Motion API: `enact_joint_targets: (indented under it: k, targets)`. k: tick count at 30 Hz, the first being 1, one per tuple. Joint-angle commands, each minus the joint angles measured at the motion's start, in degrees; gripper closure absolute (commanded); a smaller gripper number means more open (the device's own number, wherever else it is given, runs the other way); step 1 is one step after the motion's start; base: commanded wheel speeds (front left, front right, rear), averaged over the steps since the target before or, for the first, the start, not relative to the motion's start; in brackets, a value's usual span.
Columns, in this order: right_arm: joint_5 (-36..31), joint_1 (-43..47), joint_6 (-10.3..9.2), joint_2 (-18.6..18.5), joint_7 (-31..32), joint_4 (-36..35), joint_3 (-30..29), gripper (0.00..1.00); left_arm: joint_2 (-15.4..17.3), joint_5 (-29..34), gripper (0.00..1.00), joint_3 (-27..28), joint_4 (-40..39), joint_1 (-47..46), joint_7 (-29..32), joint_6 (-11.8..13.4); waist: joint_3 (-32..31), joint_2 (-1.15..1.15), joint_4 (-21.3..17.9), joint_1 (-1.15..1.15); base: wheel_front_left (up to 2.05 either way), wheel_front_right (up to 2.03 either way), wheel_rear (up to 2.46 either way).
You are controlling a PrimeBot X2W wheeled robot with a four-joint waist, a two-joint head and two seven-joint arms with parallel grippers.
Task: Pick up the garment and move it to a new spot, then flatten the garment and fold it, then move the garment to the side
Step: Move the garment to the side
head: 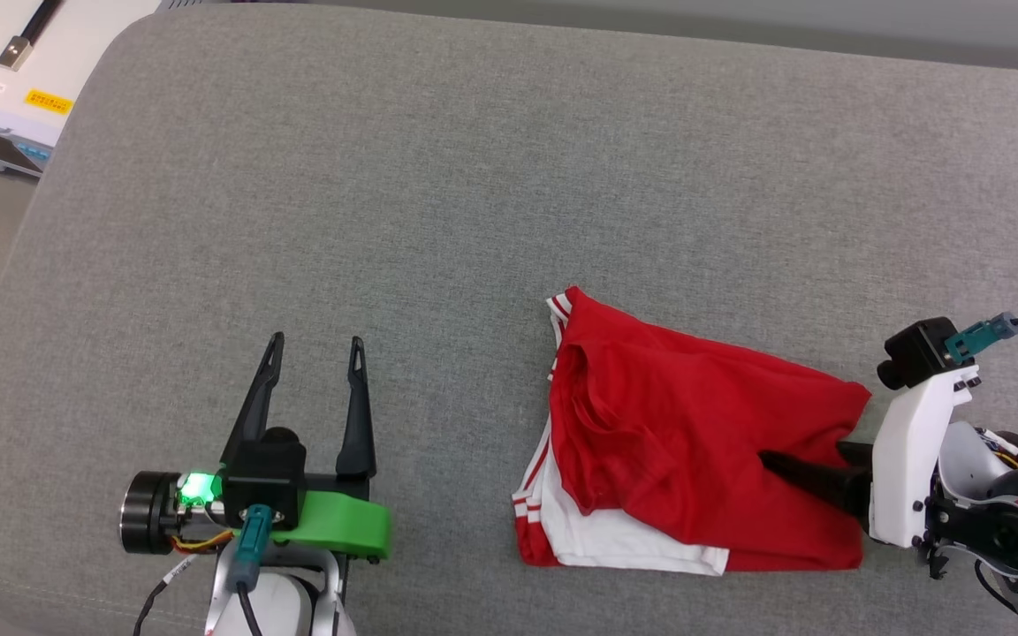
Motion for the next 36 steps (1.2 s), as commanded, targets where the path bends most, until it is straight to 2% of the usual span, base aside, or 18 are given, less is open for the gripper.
enact_joint_targets:
  k: [1, 2, 10, 16, 22, 29, 36]
  targets:
    - [-0.15, 1.15, -0.04, 0.79, -0.84, 1.06, 1.87, 0.11, -0.34, 0.47, 0.0, 0.07, 0.14, -1.04, -0.34, -0.15, -0.03, 0.0, 0.04, 0.0, 0.0, 0.0, 0.0]
    - [-0.26, 0.99, -0.04, 0.58, -1.43, 0.79, 2.47, 1.0, -0.34, 0.44, 0.0, 0.12, 0.17, -1.04, -0.34, -0.13, -0.12, 0.0, -0.02, 0.0, 0.0, 0.0, 0.0]
    - [-0.85, -3.05, -0.04, -2.29, -9.77, -3.03, 5.31, 1.0, -0.04, 0.29, 0.0, 0.77, 0.35, 0.41, -0.34, 0.29, -2.57, 0.0, -2.61, 0.0, 0.0, 0.0, 0.0]
    - [-3.3, -8.23, -0.04, -8.33, -11.29, -8.28, 9.64, 1.0, 0.35, -0.11, 0.0, 1.82, -0.55, 1.62, -0.34, 0.52, -3.02, 0.0, -8.33, 0.0, 0.0, 0.0, 0.0]
    - [-4.3, -12.45, -0.04, -14.24, -10.93, -11.62, 11.5, 1.0, 0.78, 0.37, 0.0, 2.28, -1.59, 1.05, -0.34, 0.76, -1.2, 0.0, -15.02, 0.0, 0.0, 0.0, 0.0]
    - [-4.37, -16.8, -0.04, -18.89, -11.43, -9.91, 10.74, 1.0, 2.18, 1.22, 0.0, 2.77, -2.95, -0.97, -0.34, 0.76, 3.37, 0.0, -20.9, 0.0, 0.0, 0.0, 0.0]
    - [-6.43, -21.21, -0.04, -22.7, -12.4, -3.64, 9.01, 1.0, 4.09, 1.96, 0.0, 3.12, -4.2, -3.93, -0.34, 0.58, 8.3, 0.0, -22.44, 0.0, 0.0, 0.0, 0.0]
